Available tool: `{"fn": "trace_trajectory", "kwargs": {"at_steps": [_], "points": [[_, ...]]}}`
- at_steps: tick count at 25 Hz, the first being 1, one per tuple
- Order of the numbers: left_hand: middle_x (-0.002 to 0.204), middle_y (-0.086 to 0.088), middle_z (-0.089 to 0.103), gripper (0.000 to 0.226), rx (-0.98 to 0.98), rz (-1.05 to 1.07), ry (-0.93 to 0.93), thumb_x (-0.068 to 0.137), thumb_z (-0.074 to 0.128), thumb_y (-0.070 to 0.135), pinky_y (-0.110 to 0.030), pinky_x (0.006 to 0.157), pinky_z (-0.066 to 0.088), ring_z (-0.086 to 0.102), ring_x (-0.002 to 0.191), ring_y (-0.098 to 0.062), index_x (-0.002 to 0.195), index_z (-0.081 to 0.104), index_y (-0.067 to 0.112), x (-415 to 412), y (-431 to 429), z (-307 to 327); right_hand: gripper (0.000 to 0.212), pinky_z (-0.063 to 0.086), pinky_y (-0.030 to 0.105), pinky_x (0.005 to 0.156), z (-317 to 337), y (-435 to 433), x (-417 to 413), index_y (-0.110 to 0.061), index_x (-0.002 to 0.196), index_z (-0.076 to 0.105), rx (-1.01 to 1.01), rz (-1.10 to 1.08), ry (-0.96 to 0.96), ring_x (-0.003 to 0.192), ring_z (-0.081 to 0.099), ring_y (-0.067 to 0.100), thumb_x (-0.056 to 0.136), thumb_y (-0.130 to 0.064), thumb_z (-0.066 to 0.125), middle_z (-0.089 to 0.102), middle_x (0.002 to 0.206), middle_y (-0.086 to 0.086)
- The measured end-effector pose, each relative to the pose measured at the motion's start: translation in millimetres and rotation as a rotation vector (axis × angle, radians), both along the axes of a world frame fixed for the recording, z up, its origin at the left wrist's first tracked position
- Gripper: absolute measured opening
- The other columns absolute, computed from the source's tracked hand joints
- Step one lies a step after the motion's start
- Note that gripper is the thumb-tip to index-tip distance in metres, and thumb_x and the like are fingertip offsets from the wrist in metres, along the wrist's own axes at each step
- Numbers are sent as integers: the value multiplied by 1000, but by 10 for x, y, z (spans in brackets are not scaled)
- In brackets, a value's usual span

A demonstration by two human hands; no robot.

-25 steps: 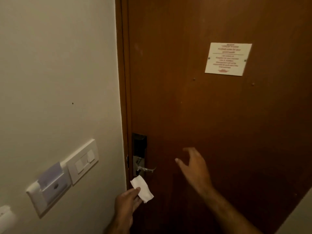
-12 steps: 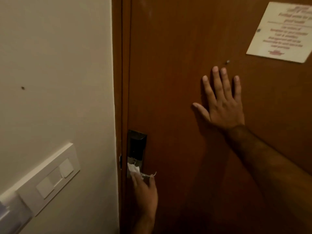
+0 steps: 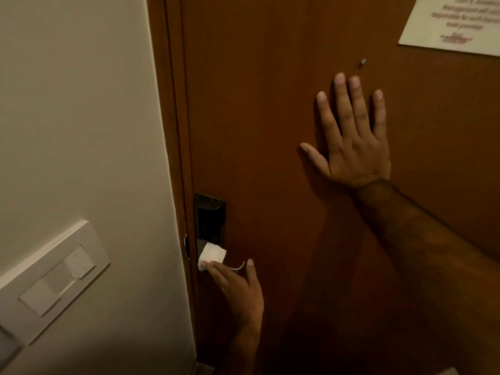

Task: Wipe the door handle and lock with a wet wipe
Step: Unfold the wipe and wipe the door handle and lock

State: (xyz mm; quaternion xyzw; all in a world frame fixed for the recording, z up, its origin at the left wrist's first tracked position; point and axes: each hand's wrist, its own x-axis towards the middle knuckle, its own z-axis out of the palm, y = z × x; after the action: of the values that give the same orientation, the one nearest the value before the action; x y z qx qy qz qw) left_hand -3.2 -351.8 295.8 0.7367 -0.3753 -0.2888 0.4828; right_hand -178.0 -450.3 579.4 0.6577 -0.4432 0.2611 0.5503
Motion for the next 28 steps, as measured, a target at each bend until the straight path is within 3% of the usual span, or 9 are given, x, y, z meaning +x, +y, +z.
{"fn": "trace_trajectory", "kwargs": {"at_steps": [5, 9, 14, 17, 22, 28], "points": [[170, -18, 7, 95, -1, -27, -480, 93, 39, 65, -47, 122, 22, 19, 155, -36, 159, 5, 6, 224, 40, -233, 87, 7, 58, 130, 3, 21, -3, -15, 172, 13, -12, 8, 10, 163, 20, 37, 107, -71, 29, 19, 177, 19], [171, -12, 3, 96, 23, -181, -614, 92, 28, 72, -43, 123, 17, 11, 156, -28, 160, 5, 9, 28, 266, -384, 87, 7, 58, 130, 12, 24, 10, -15, 172, 11, -1, 16, -2, 164, 19, 36, 107, -71, 28, 18, 177, 19], [170, -4, -22, 100, 74, -261, -428, 89, 30, 75, -47, 124, 24, 3, 156, -26, 159, -12, 18, -257, 384, -348, 87, 10, 60, 130, 4, 31, 7, -15, 172, 10, -3, 26, -12, 164, 18, 37, 108, -70, 28, 17, 177, 19], [167, 1, -30, 102, 17, -166, -191, 89, 37, 71, -47, 119, 35, 12, 155, -28, 157, -21, 22, -261, 309, -217, 87, 11, 61, 129, 0, 20, 7, -15, 172, 9, -5, 24, -12, 164, 19, 38, 108, -71, 27, 18, 177, 20], [171, -6, -14, 95, -64, 78, 84, 97, 48, 56, -31, 105, 16, 18, 152, -29, 161, -10, 17, 2, 43, 7, 86, 13, 61, 129, -1, 10, 10, -15, 171, 14, -27, 20, -9, 163, 23, 38, 108, -71, 28, 22, 176, 20], [169, 2, -25, 91, -123, 11, 154, 98, 43, 58, -32, 104, 24, 16, 154, -31, 158, -18, 28, -210, 192, 33, 86, 12, 61, 128, -1, 0, 6, -15, 171, 14, -32, 17, -12, 162, 23, 38, 107, -72, 27, 23, 176, 20]]}}
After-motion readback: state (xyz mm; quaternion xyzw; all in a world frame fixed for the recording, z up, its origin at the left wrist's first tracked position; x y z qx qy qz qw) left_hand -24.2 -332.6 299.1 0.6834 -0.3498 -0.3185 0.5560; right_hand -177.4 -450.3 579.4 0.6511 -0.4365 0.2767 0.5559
